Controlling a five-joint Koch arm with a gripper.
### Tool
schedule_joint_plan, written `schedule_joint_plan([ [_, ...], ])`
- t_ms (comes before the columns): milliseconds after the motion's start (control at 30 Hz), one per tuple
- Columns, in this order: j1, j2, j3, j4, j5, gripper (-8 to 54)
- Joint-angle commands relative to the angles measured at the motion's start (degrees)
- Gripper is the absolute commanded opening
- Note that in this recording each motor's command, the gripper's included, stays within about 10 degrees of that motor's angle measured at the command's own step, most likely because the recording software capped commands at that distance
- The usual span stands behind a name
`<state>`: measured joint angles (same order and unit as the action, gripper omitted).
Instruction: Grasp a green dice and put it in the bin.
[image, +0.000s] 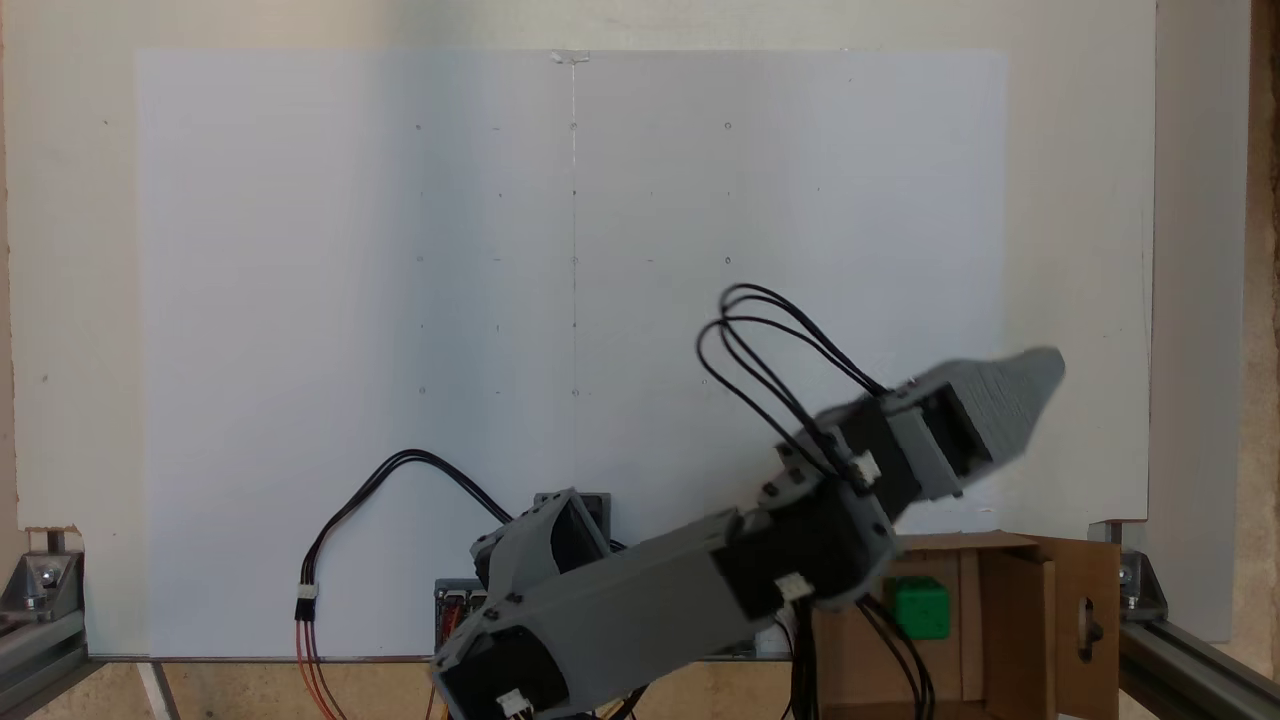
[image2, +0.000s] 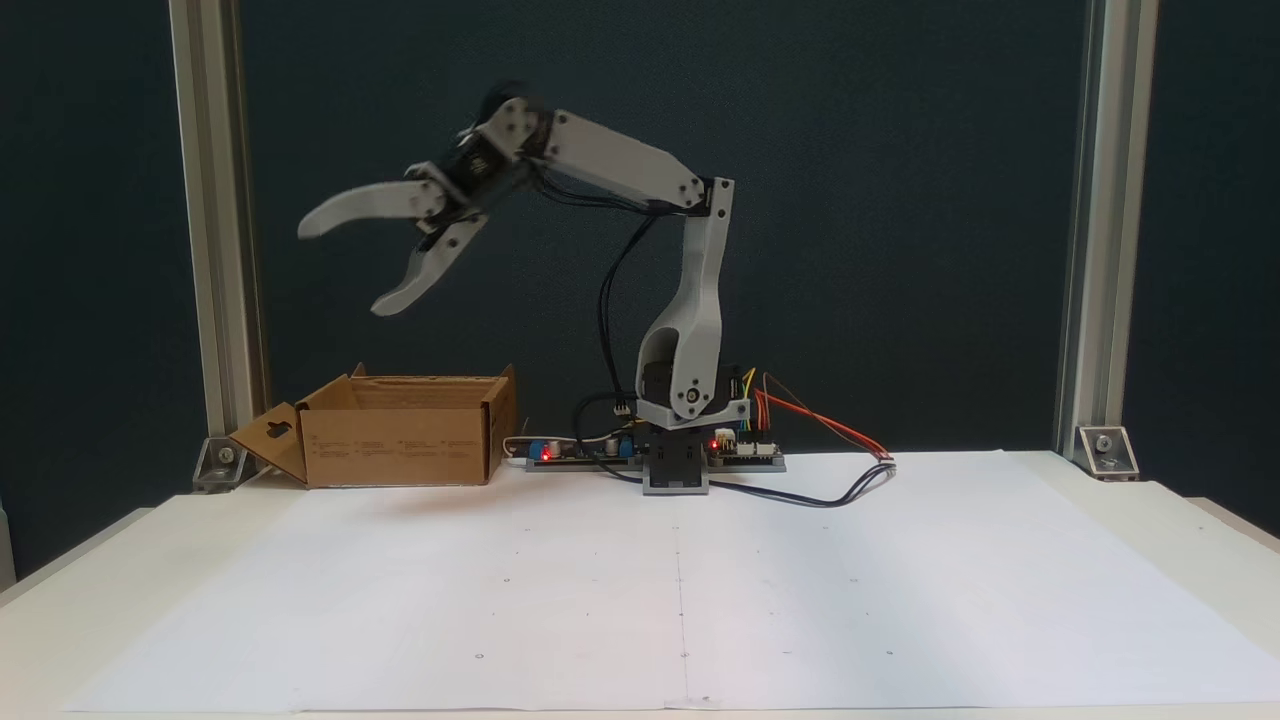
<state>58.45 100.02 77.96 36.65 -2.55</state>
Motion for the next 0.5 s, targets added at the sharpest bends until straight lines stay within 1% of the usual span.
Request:
schedule_joint_plan([
  [0, -7.12, 2.90, -1.93, -1.14, 2.64, 44.5],
  [333, -44.47, 13.36, 11.43, -1.58, 2.72, 44.7],
  [467, -55.72, 18.19, 17.31, -3.52, 2.90, 45.0],
])
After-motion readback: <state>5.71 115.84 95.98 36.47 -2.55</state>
